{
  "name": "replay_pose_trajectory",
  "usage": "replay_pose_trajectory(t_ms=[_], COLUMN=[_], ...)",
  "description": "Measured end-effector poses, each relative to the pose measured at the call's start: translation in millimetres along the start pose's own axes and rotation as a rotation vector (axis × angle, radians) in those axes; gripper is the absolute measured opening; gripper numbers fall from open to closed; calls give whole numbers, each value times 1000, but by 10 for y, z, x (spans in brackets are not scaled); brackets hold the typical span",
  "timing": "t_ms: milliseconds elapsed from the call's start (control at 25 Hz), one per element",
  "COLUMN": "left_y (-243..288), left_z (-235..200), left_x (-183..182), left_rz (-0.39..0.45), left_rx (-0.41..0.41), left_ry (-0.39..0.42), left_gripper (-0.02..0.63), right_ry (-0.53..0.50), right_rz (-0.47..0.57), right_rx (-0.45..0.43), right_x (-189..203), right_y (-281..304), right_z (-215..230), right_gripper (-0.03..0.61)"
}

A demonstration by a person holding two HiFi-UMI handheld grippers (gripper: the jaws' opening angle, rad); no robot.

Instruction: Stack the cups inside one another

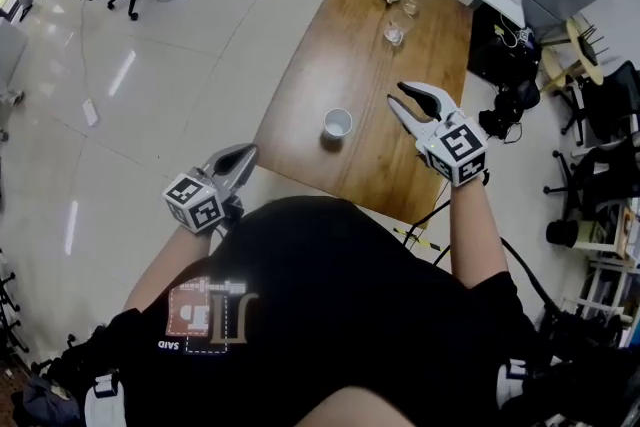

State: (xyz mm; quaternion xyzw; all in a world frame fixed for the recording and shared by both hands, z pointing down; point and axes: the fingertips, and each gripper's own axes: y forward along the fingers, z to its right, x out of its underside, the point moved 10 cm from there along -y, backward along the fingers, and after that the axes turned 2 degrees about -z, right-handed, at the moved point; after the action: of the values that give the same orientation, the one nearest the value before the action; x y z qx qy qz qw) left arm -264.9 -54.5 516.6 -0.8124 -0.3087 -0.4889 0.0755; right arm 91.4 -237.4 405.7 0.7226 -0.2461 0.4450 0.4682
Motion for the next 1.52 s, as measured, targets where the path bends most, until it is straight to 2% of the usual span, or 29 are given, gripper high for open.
replay_pose_trajectory(t_ms=[80,160,400,640,840,1520], left_y=[235,451,1006,1278,1339,1146], left_z=[78,210,473,647,694,610], left_x=[-94,-164,-121,-40,60,96], left_rz=[-8,-22,-70,-119,-146,-125], left_rx=[60,104,220,254,260,212], left_ry=[29,47,92,112,107,74], left_gripper=[2,2,2,2,2,2], right_ry=[128,251,513,694,726,690], right_rz=[100,135,104,97,96,127], right_rx=[81,148,332,393,370,293], right_x=[185,550,1765,2378,2510,2278], right_y=[-479,-860,-1490,-1674,-1650,-1470], right_z=[103,98,-307,-691,-853,-667], right_gripper=[109,91,37,14,14,14])
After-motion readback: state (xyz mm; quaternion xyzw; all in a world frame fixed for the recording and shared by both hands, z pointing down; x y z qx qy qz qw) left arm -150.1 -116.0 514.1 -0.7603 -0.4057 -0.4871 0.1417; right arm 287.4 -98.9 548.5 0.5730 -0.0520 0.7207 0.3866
